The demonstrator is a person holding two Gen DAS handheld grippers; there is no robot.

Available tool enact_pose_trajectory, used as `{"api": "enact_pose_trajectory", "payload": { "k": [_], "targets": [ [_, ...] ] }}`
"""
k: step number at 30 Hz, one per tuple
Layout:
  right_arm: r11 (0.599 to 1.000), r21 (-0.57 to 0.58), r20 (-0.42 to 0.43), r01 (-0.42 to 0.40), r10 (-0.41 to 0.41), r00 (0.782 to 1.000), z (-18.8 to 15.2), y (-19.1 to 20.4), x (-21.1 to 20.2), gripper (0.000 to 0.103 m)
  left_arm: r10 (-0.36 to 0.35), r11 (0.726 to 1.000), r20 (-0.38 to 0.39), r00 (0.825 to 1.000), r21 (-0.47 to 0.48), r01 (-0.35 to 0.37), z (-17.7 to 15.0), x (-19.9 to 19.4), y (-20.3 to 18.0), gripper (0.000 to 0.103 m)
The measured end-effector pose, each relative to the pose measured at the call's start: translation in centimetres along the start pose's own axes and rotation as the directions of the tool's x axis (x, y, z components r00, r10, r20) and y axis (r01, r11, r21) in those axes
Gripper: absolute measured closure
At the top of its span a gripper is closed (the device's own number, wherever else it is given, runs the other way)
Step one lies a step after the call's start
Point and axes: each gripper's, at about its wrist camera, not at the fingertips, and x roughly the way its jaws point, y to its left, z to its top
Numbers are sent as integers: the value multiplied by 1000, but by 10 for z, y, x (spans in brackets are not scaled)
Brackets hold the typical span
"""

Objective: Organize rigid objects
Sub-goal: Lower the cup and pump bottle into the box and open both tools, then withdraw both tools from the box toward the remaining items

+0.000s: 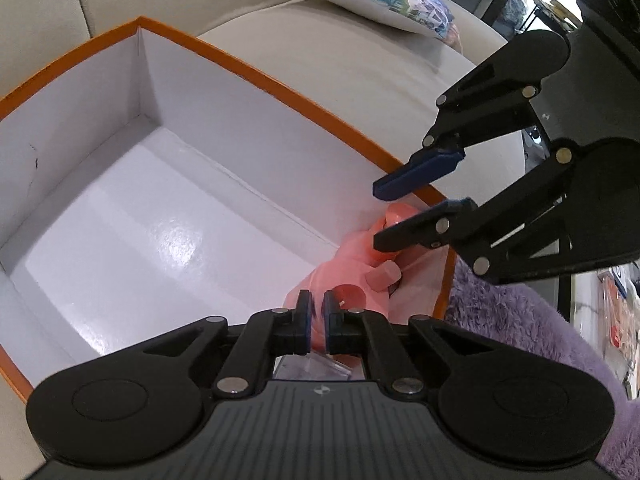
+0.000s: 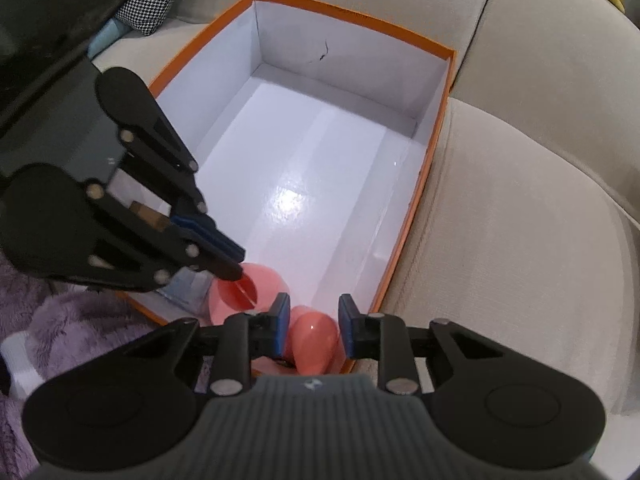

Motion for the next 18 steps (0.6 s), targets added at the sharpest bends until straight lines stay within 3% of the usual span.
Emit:
{"api": "enact_pose_trajectory", "payload": {
  "k": [11, 18],
  "targets": [
    [999, -19, -5, 30, -30, 1000, 4, 6, -1, 69, 95, 995, 55, 994, -37, -93, -14, -23, -12, 91],
    [999, 12, 54, 52, -52, 997, 2, 16, -18, 67, 165, 984, 140, 976, -91, -154, -28, -61, -29, 91]
  ]
}}
